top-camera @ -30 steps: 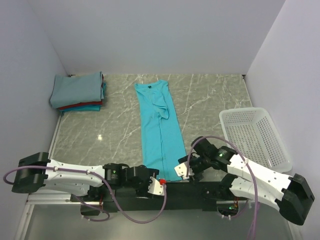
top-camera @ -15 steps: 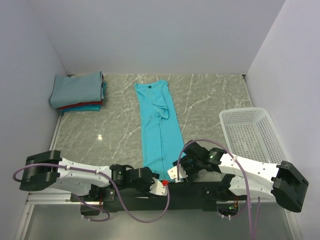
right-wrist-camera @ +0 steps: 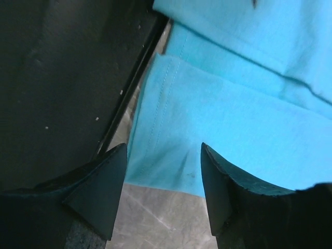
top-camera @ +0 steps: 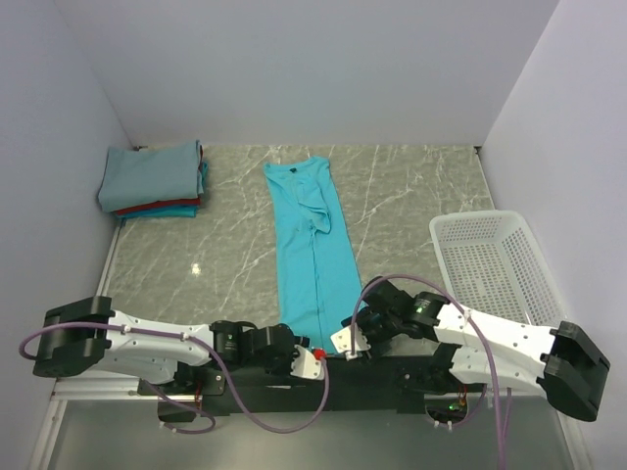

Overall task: Fold and stack the t-shirts
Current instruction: Fold the tshirt

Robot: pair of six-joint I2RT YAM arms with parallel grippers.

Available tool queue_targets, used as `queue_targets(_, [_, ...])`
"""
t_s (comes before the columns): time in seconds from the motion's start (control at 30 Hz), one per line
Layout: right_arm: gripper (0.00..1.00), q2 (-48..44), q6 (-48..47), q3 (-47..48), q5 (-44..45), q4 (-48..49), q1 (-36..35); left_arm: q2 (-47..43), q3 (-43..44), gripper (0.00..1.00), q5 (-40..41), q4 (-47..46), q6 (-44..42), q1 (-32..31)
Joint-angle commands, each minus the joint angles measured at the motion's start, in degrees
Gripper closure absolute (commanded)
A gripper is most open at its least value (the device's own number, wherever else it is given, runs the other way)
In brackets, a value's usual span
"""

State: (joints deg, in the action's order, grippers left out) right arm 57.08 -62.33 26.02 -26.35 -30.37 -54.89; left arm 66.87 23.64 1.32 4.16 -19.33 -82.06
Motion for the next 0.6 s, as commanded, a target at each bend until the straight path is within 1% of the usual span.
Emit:
queue_targets(0.0, [0.34, -1.62, 0.71, 1.75, -2.84, -2.32, -0.74, -2.71, -0.26, 0.52, 6.68, -2.67, -1.41, 1.47])
queue_targets(0.1, [0.34, 0.39, 0.54, 0.7, 0.14, -2.15, -2.14, -2.36, -0.35, 0.49, 6.76, -2.76, -1.23, 1.64])
queue_targets(0.27, [0.34, 2.95, 2.03, 0.0, 3.32, -0.05, -3.38, 0.45, -0.17, 0.5, 6.5, -2.67, -0.62, 2.08])
queue_targets(0.37, [0.35, 4.7, 3.26, -0.18, 5.51, 1.63, -3.47, 1.16, -0.08, 0.51, 4.66, -2.14, -0.88, 2.78])
queue_targets(0.47, [0.37, 6.46, 4.14, 0.08, 6.57, 2.15, -3.47, 1.25, 0.0, 0.51, 2.11, -1.35, -1.76, 2.87])
queue_targets(0.57, [0.42, 7.08, 4.67, 0.08, 7.27, 2.77, -3.55, 0.02, 0.0, 0.5, 0.79, -1.09, -2.29, 2.78])
